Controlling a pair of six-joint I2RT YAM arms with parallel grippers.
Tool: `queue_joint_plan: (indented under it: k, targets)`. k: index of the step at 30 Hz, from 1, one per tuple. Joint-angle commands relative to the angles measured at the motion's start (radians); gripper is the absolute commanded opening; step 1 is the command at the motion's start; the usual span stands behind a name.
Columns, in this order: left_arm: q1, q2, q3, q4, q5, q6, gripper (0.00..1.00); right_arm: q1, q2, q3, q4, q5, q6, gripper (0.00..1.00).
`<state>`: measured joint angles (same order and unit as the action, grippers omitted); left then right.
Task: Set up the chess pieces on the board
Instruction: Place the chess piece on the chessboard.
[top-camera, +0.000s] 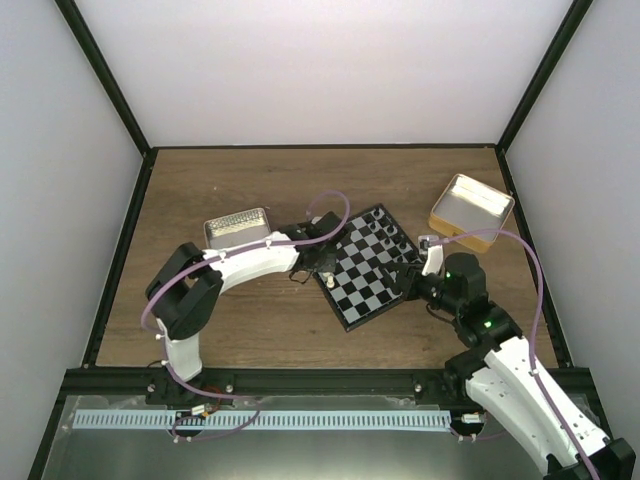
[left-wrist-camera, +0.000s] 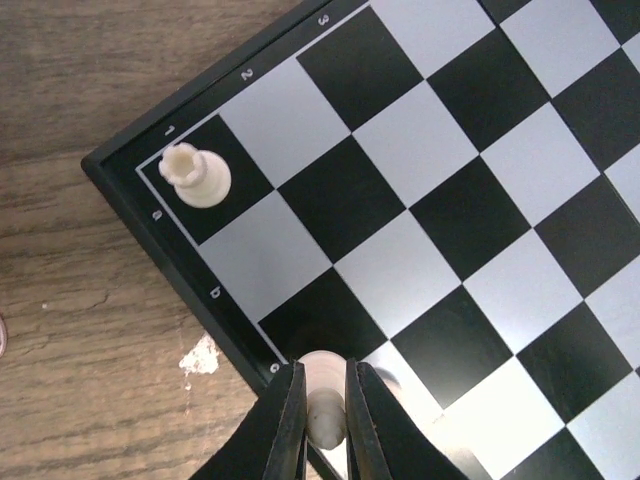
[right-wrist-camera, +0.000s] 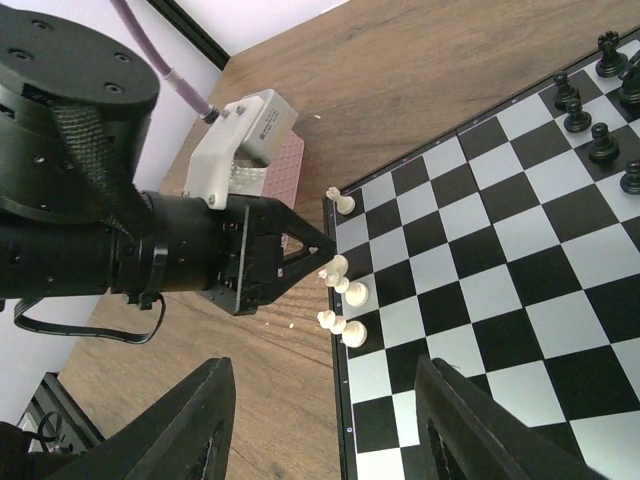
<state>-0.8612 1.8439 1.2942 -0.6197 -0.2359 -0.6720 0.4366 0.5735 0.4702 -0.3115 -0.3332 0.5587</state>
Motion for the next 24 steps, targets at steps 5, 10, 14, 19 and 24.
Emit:
queue_joint_plan:
  k: [5, 10, 14, 19, 24]
  targets:
    - [0.011, 0.087, 0.105, -0.042, -0.027, 0.027, 0.14, 0.008, 0.003, 0.011, 0.003, -0.011, -0.019, 0.51]
    - [0.013, 0.104, 0.105, -0.068, -0.056, 0.000, 0.17, 0.009, 0.003, 0.011, 0.007, -0.021, -0.023, 0.52]
    - [0.013, 0.112, 0.088, -0.051, -0.038, -0.004, 0.17, 0.009, -0.001, 0.006, 0.009, -0.027, -0.023, 0.52]
    - [0.013, 0.113, 0.089, -0.052, -0.030, -0.008, 0.27, 0.009, 0.003, 0.001, 0.015, -0.035, -0.023, 0.52]
    - [0.019, 0.070, 0.109, -0.067, -0.061, -0.015, 0.38, 0.008, 0.008, 0.004, 0.018, -0.030, -0.023, 0.53]
